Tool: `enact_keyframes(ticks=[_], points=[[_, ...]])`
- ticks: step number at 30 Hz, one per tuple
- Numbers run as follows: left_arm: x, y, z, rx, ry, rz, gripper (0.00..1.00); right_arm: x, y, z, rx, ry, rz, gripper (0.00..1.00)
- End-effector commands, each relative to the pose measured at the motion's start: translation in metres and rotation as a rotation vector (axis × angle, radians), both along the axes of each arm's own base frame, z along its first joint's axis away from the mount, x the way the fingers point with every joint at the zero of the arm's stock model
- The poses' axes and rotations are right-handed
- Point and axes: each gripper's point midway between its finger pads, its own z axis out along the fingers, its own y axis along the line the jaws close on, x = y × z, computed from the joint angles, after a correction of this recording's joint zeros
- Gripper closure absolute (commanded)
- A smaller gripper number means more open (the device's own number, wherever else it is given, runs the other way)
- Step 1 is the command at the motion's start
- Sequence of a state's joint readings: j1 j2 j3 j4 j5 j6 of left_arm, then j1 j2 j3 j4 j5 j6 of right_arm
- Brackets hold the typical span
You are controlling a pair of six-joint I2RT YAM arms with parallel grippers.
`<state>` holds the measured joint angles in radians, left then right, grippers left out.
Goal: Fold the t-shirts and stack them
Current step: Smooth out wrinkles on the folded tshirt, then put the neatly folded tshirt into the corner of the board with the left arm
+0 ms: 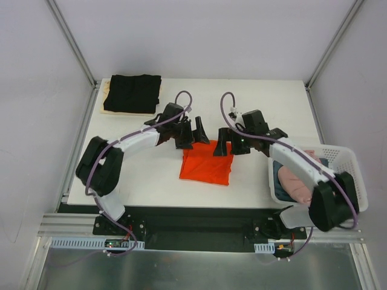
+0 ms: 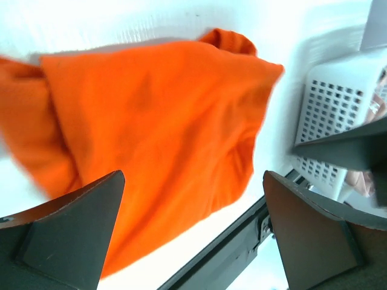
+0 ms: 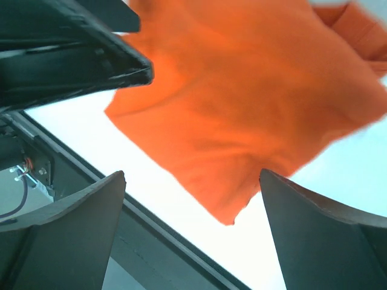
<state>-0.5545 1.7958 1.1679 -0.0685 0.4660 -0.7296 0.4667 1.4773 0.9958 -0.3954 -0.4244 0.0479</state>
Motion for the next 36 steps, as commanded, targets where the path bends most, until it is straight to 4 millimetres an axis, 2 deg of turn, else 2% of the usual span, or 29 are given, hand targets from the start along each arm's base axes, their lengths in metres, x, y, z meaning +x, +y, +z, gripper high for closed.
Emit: enact_keyframes(ticks=[1,2,4,5,7,8,10,11,13,14,16,17,22,29,33,35,36], points=[[-0.007,0.036,0.039,0.07,-0.193,0.024,0.01,-0.001,-0.029,0.088,-0.02,-0.327,-0.084,0.03],[-0.004,0.047,0.045,0.11,-0.236,0.063,0.01,0.004,-0.044,0.093,-0.059,-0.367,-0.182,0.03],[-0.012,0.067,0.03,0.201,-0.225,0.088,0.01,-0.005,-0.068,0.105,-0.073,-0.445,-0.285,0.03],[-0.011,0.076,0.026,0.245,-0.231,0.112,0.01,-0.004,-0.086,0.104,-0.125,-0.475,-0.357,0.03],[-0.016,0.084,0.016,0.296,-0.201,0.106,0.01,-0.013,-0.102,0.113,-0.123,-0.523,-0.417,0.03],[-0.016,0.085,0.009,0.311,-0.184,0.1,0.01,-0.017,-0.114,0.105,-0.166,-0.516,-0.449,0.03],[-0.016,0.081,0.004,0.315,-0.17,0.075,0.01,-0.023,-0.122,0.105,-0.182,-0.526,-0.462,0.03],[-0.016,0.081,-0.007,0.333,-0.142,0.066,0.01,-0.027,-0.126,0.101,-0.202,-0.515,-0.463,0.03],[-0.01,0.078,-0.013,0.348,-0.133,0.056,0.01,-0.03,-0.128,0.098,-0.213,-0.506,-0.455,0.03],[-0.01,0.078,-0.026,0.371,-0.094,0.046,0.01,-0.031,-0.128,0.096,-0.215,-0.499,-0.449,0.03],[-0.009,0.068,-0.03,0.348,-0.07,0.006,0.01,-0.033,-0.128,0.092,-0.223,-0.492,-0.44,0.03],[-0.01,0.067,-0.039,0.359,-0.045,-0.003,0.01,-0.033,-0.128,0.09,-0.228,-0.488,-0.439,0.03],[-0.016,0.057,-0.053,0.353,-0.004,-0.045,0.01,-0.033,-0.128,0.086,-0.244,-0.487,-0.409,0.03],[-0.033,0.037,-0.079,0.418,0.024,-0.085,0.16,-0.033,-0.132,0.084,-0.242,-0.523,-0.422,0.03],[-0.031,0.03,-0.089,0.471,0.016,-0.081,0.22,-0.032,-0.135,0.082,-0.261,-0.527,-0.422,0.03],[-0.03,0.028,-0.093,0.519,0.006,-0.081,0.28,-0.031,-0.137,0.081,-0.272,-0.527,-0.429,0.03],[-0.025,0.034,-0.095,0.57,-0.013,-0.054,0.33,-0.031,-0.137,0.081,-0.275,-0.525,-0.43,0.03]])
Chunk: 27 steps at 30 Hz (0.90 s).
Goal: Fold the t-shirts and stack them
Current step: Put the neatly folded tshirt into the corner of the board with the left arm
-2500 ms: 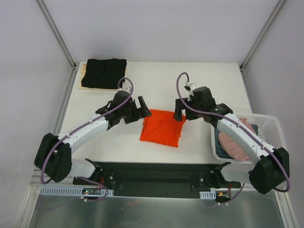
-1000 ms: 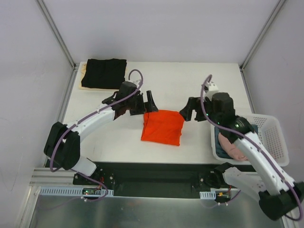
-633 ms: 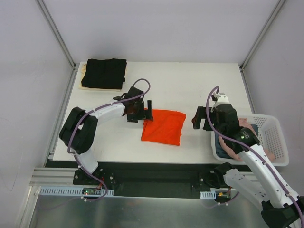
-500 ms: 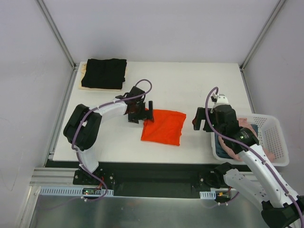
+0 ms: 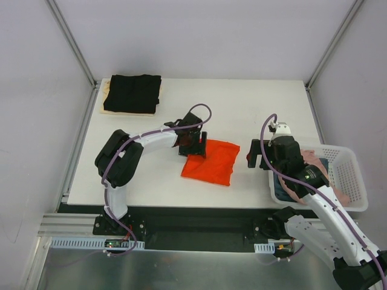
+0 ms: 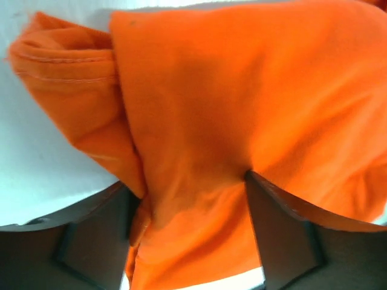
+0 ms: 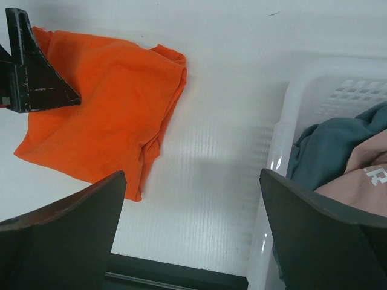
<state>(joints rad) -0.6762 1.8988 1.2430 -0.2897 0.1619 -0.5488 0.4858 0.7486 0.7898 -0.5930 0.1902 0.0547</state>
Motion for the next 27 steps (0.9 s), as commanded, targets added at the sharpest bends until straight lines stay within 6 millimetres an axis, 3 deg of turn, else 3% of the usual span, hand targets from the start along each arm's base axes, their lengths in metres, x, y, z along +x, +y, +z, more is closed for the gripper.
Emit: enact_keyframes(ticks=[1,4,5,8,12,16,21,27], points=[[0.0,0.016,-0.033,0.195,0.012,0.047,0.43,0.006,-0.007,0.005,-0.025,-0.034,-0.026,0.03],[0.009,0.032,-0.035,0.309,-0.021,0.085,0.66,0.006,-0.009,0.004,-0.034,-0.034,-0.03,0.03],[0.01,0.035,-0.033,0.33,-0.027,0.086,0.8,0.006,-0.01,0.003,-0.037,-0.033,-0.035,0.03],[0.022,0.045,-0.023,0.384,-0.091,0.101,1.0,0.006,-0.013,0.002,-0.047,-0.037,-0.047,0.03],[0.039,0.066,0.002,0.492,-0.203,0.116,1.0,0.006,-0.016,0.0,-0.061,-0.036,-0.056,0.03],[0.066,0.093,0.042,0.617,-0.362,0.114,1.0,0.006,-0.017,-0.002,-0.067,-0.033,-0.055,0.03],[0.105,0.135,0.082,0.814,-0.497,0.09,1.0,0.006,-0.017,-0.003,-0.069,-0.038,-0.053,0.03],[0.162,0.178,0.11,0.866,-0.568,0.098,1.0,0.008,-0.017,-0.006,-0.078,-0.036,-0.053,0.03]])
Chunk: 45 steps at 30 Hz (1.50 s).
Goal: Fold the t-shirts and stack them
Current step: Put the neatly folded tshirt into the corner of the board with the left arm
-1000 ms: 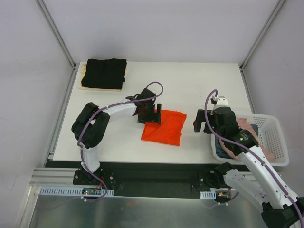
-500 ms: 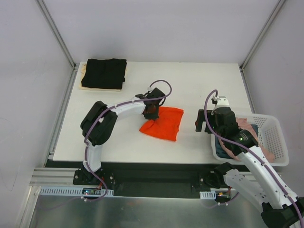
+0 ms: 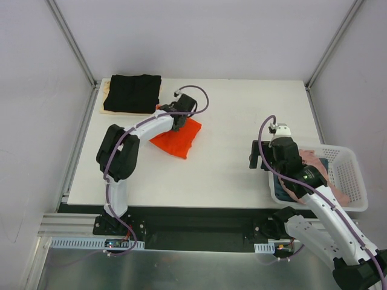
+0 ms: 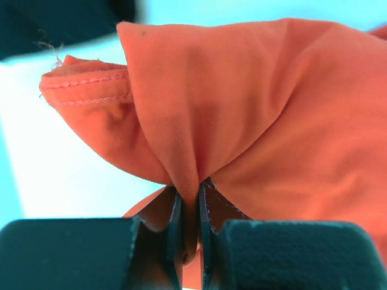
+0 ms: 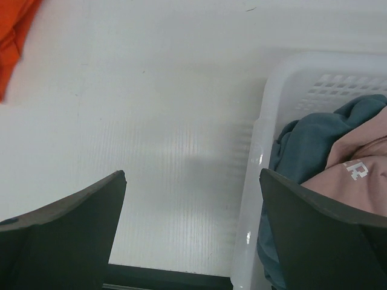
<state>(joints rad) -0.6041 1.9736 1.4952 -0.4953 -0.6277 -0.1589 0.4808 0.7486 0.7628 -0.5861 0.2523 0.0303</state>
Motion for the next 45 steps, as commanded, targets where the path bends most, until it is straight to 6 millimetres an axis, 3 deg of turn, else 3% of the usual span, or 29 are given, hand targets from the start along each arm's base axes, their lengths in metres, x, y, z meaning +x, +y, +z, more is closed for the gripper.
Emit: enact_keyframes(ticks=[1,3,5,6,7,9,10,12,15,24,30,37,38,41,45], points=[[0.056,0.046,0.062,0.089,-0.152,-0.009,1.0,0.006,-0.005,0.003,-0.018,-0.034,-0.015,0.03],[0.079,0.051,0.08,0.065,-0.215,-0.026,1.0,0.007,-0.004,0.001,-0.022,-0.027,-0.014,0.03],[0.097,0.062,0.085,0.055,-0.224,-0.051,1.0,0.009,-0.003,0.0,-0.024,-0.028,-0.012,0.03],[0.109,0.063,0.099,0.051,-0.258,-0.057,1.0,0.009,-0.004,-0.002,-0.03,-0.019,-0.014,0.03],[0.118,0.069,0.097,0.07,-0.258,-0.061,1.0,0.011,-0.004,-0.002,-0.032,-0.022,-0.021,0.03],[0.139,0.076,0.115,0.116,-0.316,-0.081,1.0,0.012,-0.004,-0.003,-0.038,-0.018,-0.025,0.03],[0.148,0.085,0.11,0.128,-0.308,-0.077,1.0,0.013,-0.004,-0.004,-0.041,-0.016,-0.024,0.03],[0.166,0.088,0.121,0.116,-0.339,-0.081,1.0,0.014,-0.005,-0.006,-0.048,-0.006,-0.031,0.03],[0.18,0.09,0.135,0.099,-0.371,-0.106,1.0,0.016,-0.006,-0.008,-0.061,0.0,-0.038,0.03],[0.194,0.081,0.19,0.055,-0.49,-0.132,1.0,0.022,-0.008,-0.011,-0.088,0.021,-0.058,0.03],[0.191,0.081,0.21,0.016,-0.531,-0.128,1.0,0.023,-0.009,-0.012,-0.093,0.023,-0.062,0.03],[0.207,0.102,0.215,-0.018,-0.568,-0.072,1.0,0.023,-0.012,-0.009,-0.098,0.011,-0.075,0.03],[0.213,0.104,0.206,-0.01,-0.558,-0.063,1.0,0.023,-0.012,-0.008,-0.099,0.011,-0.073,0.03],[0.224,0.113,0.205,-0.024,-0.574,-0.039,1.0,0.024,-0.013,-0.008,-0.126,0.019,-0.06,0.03],[0.231,0.123,0.194,-0.136,-0.57,-0.027,1.0,0.025,-0.016,-0.009,-0.144,0.026,-0.072,0.03]])
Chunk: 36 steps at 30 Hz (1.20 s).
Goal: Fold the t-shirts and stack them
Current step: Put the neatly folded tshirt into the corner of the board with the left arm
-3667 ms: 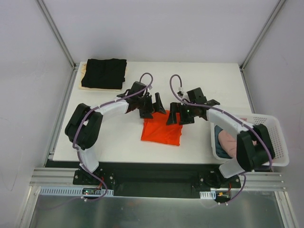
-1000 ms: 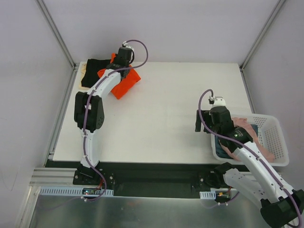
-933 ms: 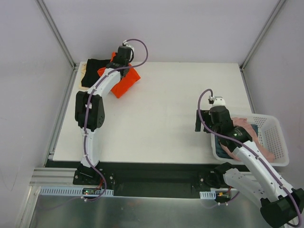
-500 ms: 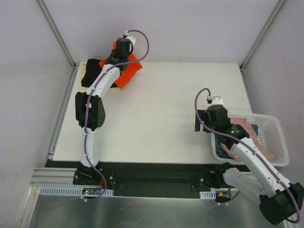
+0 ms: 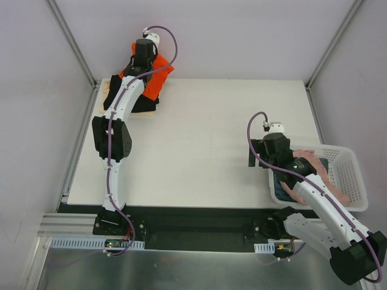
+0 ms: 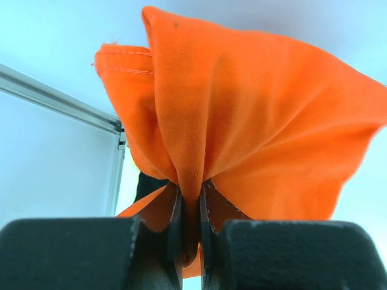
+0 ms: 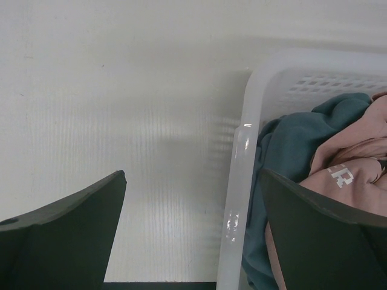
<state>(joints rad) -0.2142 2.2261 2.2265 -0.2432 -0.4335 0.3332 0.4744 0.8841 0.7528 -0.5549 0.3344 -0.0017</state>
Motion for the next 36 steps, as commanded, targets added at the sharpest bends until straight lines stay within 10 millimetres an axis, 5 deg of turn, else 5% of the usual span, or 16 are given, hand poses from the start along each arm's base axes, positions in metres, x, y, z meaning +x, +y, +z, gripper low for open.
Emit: enact_keyframes(ticks=[1,19,21,23,28,31,36], points=[[0.013,0.009,0.009,-0.154,-0.063,-0.001,1.0,0.01,-0.005,0.019,-0.02,-0.049,-0.023,0.03],[0.034,0.069,-0.051,-0.18,-0.001,0.115,0.99,0.019,-0.005,0.023,-0.05,-0.029,-0.035,0.03],[0.036,0.075,-0.055,-0.178,-0.001,0.129,0.84,0.019,-0.007,0.018,-0.069,-0.006,-0.042,0.03],[0.037,0.088,-0.061,-0.167,0.001,0.16,0.56,0.017,-0.01,0.015,-0.089,0.013,-0.058,0.03],[0.036,0.12,-0.046,-0.157,-0.052,0.265,0.32,0.012,-0.017,0.014,-0.113,0.033,-0.085,0.03],[0.027,0.125,-0.028,-0.185,-0.084,0.298,0.01,0.012,-0.018,0.021,-0.102,0.009,-0.088,0.03],[0.01,0.102,-0.013,-0.303,-0.079,0.208,0.01,0.012,-0.017,0.031,-0.064,-0.03,-0.103,0.03]])
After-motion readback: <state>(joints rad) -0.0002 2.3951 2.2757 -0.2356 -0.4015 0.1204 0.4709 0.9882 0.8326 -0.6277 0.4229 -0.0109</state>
